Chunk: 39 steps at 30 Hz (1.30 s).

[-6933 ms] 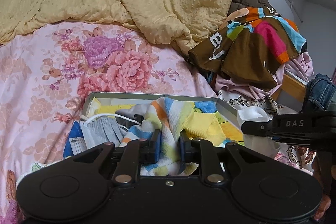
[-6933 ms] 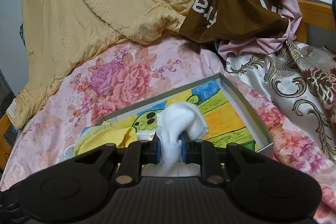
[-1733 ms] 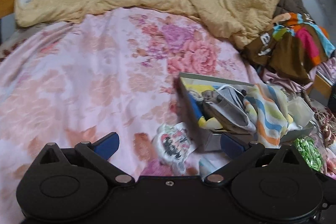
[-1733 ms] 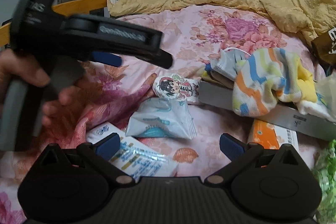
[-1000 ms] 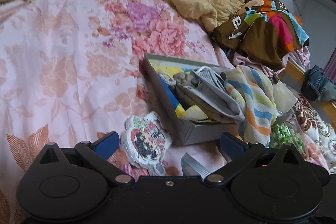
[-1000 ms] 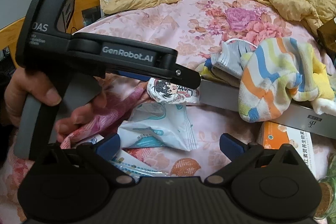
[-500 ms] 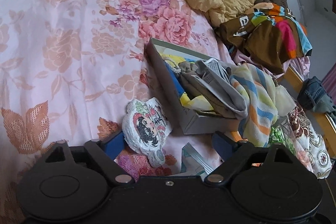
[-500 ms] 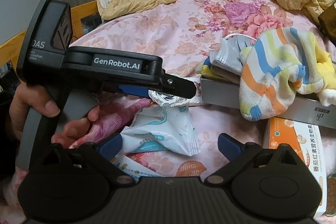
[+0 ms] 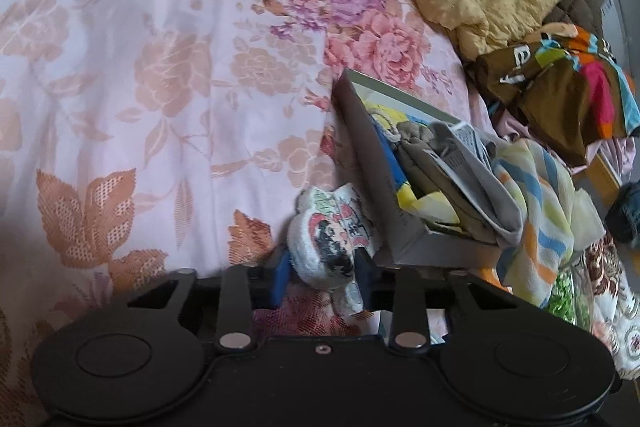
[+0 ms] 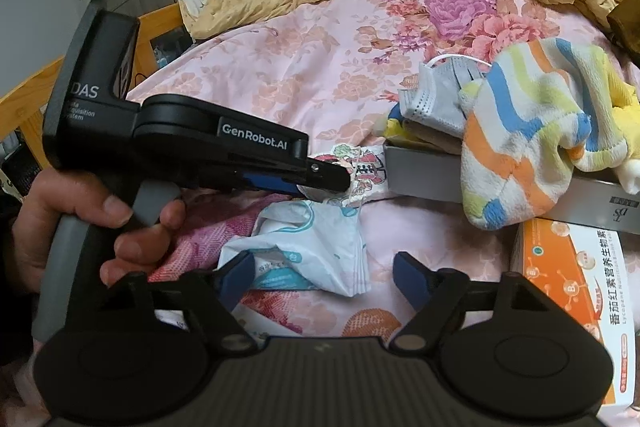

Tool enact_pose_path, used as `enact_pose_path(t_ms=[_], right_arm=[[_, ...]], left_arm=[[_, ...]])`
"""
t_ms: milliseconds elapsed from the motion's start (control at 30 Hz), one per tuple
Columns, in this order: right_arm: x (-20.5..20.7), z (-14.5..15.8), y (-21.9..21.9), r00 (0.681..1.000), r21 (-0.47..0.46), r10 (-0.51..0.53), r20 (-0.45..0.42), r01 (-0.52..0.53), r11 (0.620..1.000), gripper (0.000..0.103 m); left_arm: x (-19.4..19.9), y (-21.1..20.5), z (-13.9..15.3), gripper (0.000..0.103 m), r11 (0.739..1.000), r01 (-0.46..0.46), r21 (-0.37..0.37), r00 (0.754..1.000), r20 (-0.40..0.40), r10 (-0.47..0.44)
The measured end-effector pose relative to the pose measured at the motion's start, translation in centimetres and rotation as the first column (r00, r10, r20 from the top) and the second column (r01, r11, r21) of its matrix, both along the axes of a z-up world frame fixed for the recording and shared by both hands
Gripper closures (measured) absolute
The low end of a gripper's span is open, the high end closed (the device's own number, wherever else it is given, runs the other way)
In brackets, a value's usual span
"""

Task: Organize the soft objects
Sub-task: 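Grasp the cartoon-printed pack with the left gripper while the right gripper reaches the tissue pack, then close the right gripper on the white-blue tissue pack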

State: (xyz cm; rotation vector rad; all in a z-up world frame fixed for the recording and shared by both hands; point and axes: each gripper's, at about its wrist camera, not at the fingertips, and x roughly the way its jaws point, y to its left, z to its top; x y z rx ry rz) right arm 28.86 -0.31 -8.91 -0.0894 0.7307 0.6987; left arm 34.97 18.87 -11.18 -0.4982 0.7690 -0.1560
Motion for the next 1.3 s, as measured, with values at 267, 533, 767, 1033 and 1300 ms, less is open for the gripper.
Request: enact_pose_path(t_ms=[267,533,767,1033,1300], right_arm=[[0.0,-0.1,0.0,1.000,-0.019,-0.001,0.009,0.001,1.000,0.046],[-0.3,0.0,0.3,1.000,-0.033,0.005,0.026,-0.004,0.999,0.058],[-0.9,0.0,0.4,0.999,-0.077,-0.005,0.054,0.009,0.997,0.066],[-1.4,0.4,0.2,0.994,-0.120,-0.045,0.097,0.056,0.991,0.073],[-2.1,1.0,-0.4,0.993,-0.116,-0.053,0.109,0.065,0.991,0.074]], left_arm=[[-0.4,-0.1,0.1,0.081,0.999,0.022,-0.042,0.999,0.032,-0.021],[0.2,-0.4,-0.4,0.078,0.996,0.041,-0.080,0.999,0.017,-0.040],[-0.1,-0.8,-0.1,0.082,0.997,0.044,-0.058,0.998,0.043,-0.042],[-1.0,-2.4,2.1,0.089,0.997,0.033,0.067,0.995,0.096,-0.039],[-1.9,-3.9,3.7,0.090,0.989,0.039,0.146,0.991,0.120,-0.057]])
